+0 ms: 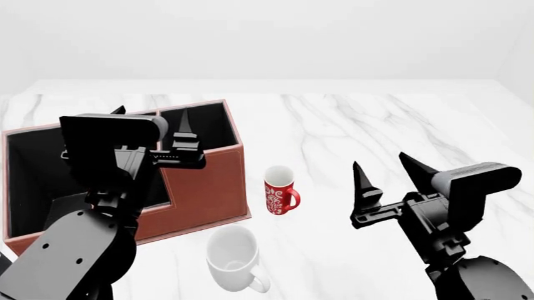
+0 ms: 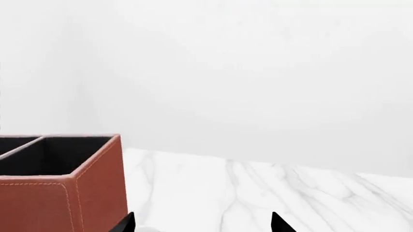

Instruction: Pick up the red mug and place it to the right of the caddy.

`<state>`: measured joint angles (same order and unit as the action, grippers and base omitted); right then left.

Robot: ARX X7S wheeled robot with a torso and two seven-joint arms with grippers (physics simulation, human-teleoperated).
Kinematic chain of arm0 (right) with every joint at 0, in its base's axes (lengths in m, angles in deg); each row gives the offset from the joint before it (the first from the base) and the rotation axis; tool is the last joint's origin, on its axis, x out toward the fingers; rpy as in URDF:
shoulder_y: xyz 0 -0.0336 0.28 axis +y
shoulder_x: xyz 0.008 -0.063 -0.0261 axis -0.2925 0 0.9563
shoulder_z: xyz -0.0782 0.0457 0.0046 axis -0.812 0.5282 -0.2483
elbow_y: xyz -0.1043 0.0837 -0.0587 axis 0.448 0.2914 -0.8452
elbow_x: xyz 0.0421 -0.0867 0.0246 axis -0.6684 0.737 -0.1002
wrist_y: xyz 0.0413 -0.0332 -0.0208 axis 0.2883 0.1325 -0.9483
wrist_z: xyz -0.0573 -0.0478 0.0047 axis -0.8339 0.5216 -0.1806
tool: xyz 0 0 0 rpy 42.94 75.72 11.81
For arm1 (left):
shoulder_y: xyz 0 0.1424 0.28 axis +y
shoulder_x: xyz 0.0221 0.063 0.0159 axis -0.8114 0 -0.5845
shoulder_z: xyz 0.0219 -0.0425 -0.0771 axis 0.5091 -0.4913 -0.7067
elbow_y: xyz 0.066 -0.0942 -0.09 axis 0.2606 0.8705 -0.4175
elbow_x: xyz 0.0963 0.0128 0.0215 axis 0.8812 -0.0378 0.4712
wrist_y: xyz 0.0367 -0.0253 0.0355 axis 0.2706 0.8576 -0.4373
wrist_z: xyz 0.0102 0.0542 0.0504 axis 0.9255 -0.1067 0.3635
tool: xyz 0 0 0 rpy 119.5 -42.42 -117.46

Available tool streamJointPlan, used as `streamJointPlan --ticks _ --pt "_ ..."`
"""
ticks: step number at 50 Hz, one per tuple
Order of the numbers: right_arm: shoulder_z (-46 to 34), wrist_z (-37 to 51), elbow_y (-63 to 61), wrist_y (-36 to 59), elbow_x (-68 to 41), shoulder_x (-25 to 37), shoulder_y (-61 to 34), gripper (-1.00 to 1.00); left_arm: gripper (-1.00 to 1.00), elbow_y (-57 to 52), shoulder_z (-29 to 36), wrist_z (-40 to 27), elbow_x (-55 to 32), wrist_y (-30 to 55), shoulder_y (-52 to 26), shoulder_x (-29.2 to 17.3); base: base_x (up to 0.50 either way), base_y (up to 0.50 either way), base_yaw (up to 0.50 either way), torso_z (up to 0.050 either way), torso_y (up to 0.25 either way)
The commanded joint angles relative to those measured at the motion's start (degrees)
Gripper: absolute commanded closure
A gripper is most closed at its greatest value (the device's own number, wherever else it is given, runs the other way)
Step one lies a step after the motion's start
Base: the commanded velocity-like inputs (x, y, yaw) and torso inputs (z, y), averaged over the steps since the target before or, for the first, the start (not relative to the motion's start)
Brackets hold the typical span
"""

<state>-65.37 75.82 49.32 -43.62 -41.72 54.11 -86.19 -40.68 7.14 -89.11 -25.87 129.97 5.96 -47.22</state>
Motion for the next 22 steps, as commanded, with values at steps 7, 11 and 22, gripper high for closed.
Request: streamJointPlan --ticks 7,11,22 --pt "4.8 6.1 -14.7 0.1 -6.9 -4.3 -1.8 -1.00 -1.00 -1.6 -0.3 -0.8 -1.0 1.0 -0.2 -0.3 0.00 0.00 0.00 0.000 0.000" --pt "5.2 6.3 -15.3 -0.9 -7.3 -4.8 -1.9 -1.00 -1.00 -1.7 -0.2 -0.9 -1.1 1.0 -0.2 -0.4 0.00 0.00 0.00 0.000 0.000" --pt "3.9 5.5 -14.0 -1.2 -7.2 -4.6 -2.0 -1.00 -1.00 -1.6 0.3 -1.1 -1.2 1.0 -0.6 -0.5 0.00 0.00 0.00 0.000 0.000"
